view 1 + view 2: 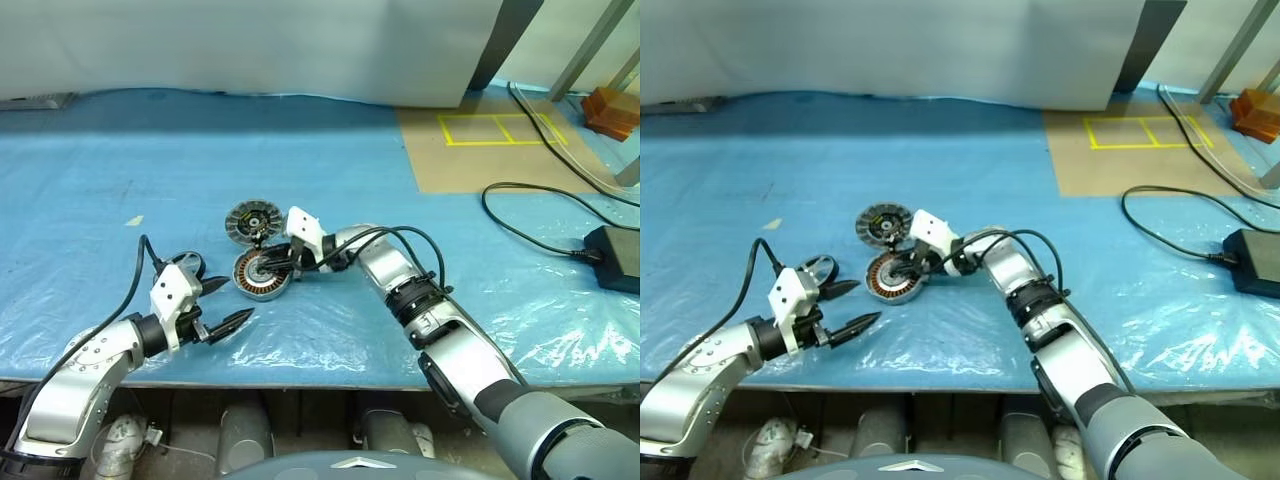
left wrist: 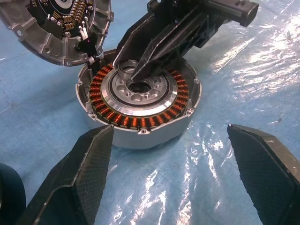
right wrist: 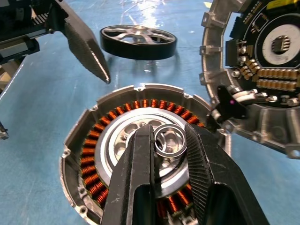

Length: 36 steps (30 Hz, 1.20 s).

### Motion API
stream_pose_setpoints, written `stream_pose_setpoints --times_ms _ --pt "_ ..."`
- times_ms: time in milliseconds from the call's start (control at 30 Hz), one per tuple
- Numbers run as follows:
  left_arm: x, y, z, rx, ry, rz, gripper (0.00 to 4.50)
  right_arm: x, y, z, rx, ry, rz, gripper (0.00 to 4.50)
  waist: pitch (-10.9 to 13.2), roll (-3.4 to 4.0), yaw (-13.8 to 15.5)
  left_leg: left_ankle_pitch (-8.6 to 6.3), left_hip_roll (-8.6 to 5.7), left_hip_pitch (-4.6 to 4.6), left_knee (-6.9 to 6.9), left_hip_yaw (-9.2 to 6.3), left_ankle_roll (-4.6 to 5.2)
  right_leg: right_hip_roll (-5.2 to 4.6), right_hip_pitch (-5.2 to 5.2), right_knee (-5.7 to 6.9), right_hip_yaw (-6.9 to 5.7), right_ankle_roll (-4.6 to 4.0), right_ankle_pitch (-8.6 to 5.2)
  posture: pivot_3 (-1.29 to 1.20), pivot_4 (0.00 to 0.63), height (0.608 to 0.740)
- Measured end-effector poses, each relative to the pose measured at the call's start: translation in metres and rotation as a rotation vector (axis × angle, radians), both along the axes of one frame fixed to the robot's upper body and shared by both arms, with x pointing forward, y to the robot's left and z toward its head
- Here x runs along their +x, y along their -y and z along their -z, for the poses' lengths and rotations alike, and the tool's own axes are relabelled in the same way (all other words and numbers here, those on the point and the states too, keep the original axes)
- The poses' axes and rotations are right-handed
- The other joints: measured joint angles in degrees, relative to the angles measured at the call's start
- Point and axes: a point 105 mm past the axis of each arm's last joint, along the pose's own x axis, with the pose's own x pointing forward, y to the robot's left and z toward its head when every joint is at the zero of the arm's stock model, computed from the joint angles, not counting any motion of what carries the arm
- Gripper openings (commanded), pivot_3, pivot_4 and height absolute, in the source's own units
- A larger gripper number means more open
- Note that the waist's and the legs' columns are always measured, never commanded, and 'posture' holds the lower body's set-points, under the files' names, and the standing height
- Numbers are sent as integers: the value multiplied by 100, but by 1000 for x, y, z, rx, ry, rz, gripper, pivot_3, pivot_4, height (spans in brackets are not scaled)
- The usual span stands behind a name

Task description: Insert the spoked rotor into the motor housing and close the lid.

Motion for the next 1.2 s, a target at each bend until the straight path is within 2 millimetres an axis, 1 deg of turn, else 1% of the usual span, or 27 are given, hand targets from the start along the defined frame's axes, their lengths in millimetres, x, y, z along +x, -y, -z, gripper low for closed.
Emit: stream_pose_setpoints --times_ms 200,400,500,633,933,1000,1100,1200 --pt "0 2 0 -2 0 3 4073 -6 -4 -9 19 9 -41 572 0 0 0 0 0 -5 -1 0 0 0 -4 -1 -1 0 0 0 150 740" --pt "1 2 1 -2 0 -1 4073 -13 -3 4 -4 -14 -55 572 0 0 0 0 0 -4 0 0 0 0 -4 0 -1 0 0 0 150 740" --pt "1 1 1 -1 5 -1 4073 -16 -5 4 -12 0 -71 572 0 0 -5 0 0 -3 -1 0 0 0 -4 1 0 0 0 0 150 740" --pt "1 1 1 0 6 -2 4073 -14 -7 5 -14 35 -62 572 0 -1 -6 0 0 -2 0 1 0 0 -4 1 0 0 0 0 150 740" --pt "1 1 1 2 8 -2 4073 -14 -6 5 -15 51 -70 572 -1 -1 -6 0 0 -1 0 1 0 0 -3 1 1 0 0 0 150 740" --pt "2 1 1 3 8 -3 4073 -15 -6 5 -16 55 -80 1292 0 -1 -6 0 0 -2 0 1 0 0 -3 1 1 0 0 0 150 740" --pt "3 1 2 2 5 -6 4073 -15 -7 5 -17 62 -78 2200 -1 -1 -6 0 0 -2 0 1 0 0 -3 1 1 0 0 0 150 740" --pt "3 0 3 -1 2 -8 4073 -14 -8 5 -16 61 -61 2200 0 -1 -5 0 0 -2 0 1 0 0 -3 1 1 0 0 0 150 740"
